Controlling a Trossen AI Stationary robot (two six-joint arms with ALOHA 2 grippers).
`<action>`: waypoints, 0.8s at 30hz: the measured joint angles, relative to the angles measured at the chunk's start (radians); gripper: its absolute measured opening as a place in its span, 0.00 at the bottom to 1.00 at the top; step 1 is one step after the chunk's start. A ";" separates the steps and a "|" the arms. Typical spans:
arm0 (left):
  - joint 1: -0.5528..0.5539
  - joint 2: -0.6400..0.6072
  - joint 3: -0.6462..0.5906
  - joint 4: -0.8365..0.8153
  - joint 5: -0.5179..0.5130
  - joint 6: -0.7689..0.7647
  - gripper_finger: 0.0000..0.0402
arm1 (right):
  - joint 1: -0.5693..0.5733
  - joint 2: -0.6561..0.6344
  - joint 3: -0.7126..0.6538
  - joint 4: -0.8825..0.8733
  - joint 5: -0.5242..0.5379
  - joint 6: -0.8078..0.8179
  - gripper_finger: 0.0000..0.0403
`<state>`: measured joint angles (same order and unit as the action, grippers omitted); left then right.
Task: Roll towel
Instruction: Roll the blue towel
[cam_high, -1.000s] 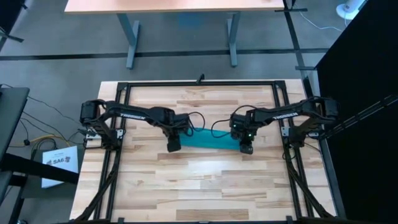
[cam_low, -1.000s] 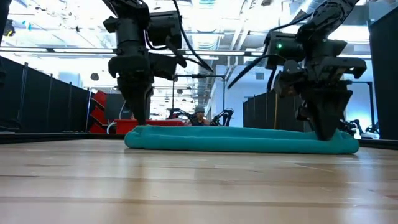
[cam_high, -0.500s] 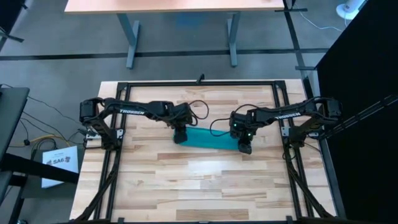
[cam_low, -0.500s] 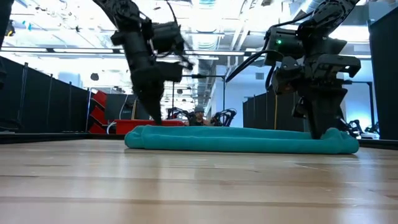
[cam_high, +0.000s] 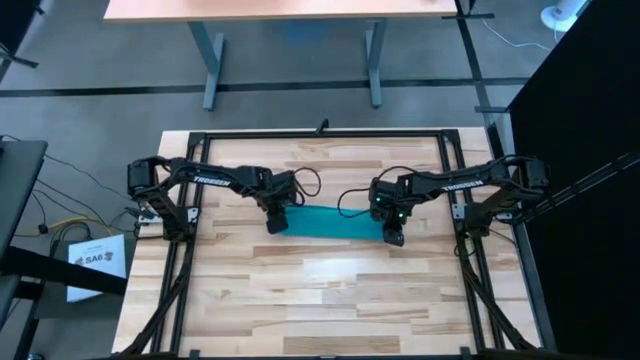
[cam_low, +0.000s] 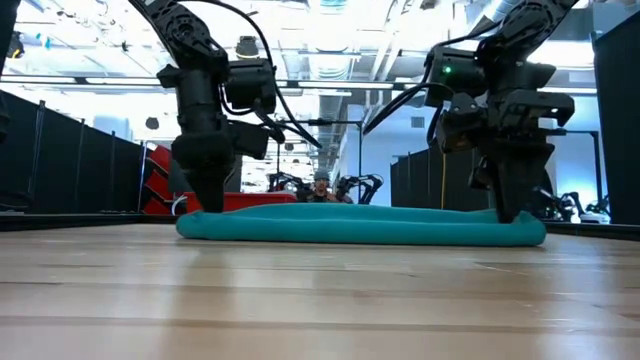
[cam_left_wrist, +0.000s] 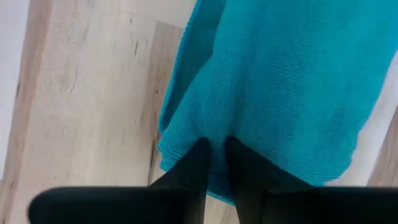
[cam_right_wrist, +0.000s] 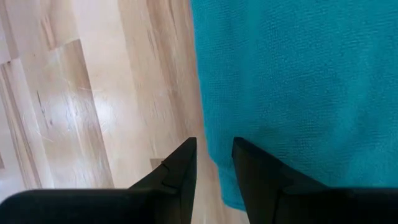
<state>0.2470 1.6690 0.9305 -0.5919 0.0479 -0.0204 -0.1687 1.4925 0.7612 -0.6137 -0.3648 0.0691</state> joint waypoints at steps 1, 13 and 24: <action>0.000 -0.002 -0.002 -0.003 0.000 -0.001 0.09 | -0.004 0.000 0.000 -0.001 0.000 -0.005 0.23; 0.005 -0.122 -0.007 -0.011 -0.096 -0.020 0.08 | -0.062 0.000 0.000 -0.007 0.000 -0.041 0.23; -0.060 -0.356 -0.006 -0.056 -0.075 -0.087 0.07 | 0.014 -0.001 0.162 -0.145 -0.004 0.016 0.23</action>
<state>0.1872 1.3135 0.9241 -0.6476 -0.0271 -0.1079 -0.1550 1.4918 0.9228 -0.7584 -0.3689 0.0848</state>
